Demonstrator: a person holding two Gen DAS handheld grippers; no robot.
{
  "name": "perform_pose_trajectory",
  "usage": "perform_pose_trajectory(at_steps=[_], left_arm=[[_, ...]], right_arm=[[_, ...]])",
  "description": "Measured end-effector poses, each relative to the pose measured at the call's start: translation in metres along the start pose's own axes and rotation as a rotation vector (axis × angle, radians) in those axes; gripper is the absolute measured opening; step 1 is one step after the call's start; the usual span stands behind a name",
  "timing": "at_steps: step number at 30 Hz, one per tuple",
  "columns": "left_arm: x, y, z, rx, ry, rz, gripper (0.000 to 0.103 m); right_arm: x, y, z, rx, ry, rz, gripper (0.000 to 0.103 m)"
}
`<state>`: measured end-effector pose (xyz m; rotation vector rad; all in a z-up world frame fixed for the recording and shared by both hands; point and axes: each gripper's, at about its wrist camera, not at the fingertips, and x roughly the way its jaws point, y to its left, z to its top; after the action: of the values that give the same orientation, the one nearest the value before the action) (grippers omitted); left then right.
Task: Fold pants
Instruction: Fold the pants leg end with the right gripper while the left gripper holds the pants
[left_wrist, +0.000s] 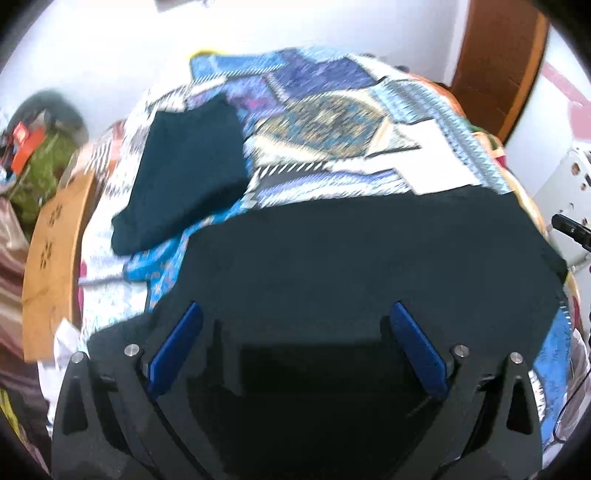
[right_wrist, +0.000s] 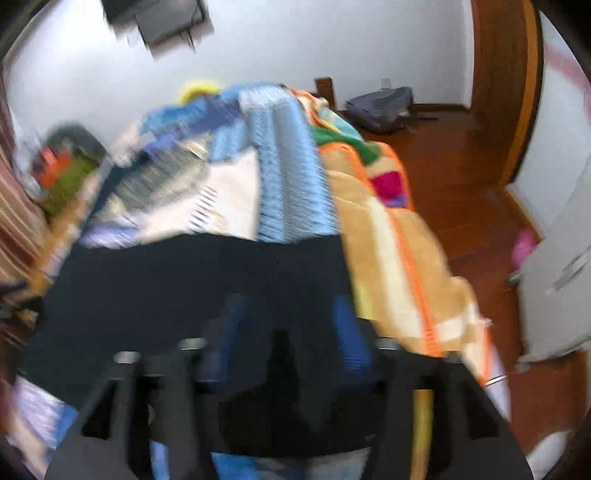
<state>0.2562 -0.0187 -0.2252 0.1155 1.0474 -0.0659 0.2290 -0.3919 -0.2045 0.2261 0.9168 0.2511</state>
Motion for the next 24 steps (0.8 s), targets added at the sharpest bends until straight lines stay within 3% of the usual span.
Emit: perform_pose_trajectory(at_steps=[4,7,9,12,15,19,24], left_arm=[[0.008,-0.028,0.004,0.067,0.006,-0.014,0.103],[0.026,-0.038,-0.006,0.093,0.058,0.007,0.103],[0.023,-0.035,-0.013,0.063,0.021,-0.011,0.103],[0.019,-0.025,-0.020,0.029,0.034,-0.076,0.103],[0.011,-0.023,-0.028,0.044,0.022,-0.065,0.103],[-0.002,-0.028,-0.039,0.087,-0.006,0.008,0.103],[-0.003,-0.039,-0.035,0.118,-0.006,0.034,0.103]], right_arm=[[0.012,0.010,-0.018,0.013,0.060,0.039,0.060],[0.028,0.016,-0.043,-0.017,0.146,-0.025,0.060],[0.020,0.023,-0.056,-0.051,0.109,-0.061,0.061],[0.005,0.021,-0.062,-0.040,0.114,-0.073,0.063],[-0.007,0.015,-0.065,0.005,0.120,-0.071,0.063],[-0.013,0.007,-0.079,0.140,0.139,0.020,0.063],[-0.014,0.000,-0.092,0.265,0.114,0.098,0.063]])
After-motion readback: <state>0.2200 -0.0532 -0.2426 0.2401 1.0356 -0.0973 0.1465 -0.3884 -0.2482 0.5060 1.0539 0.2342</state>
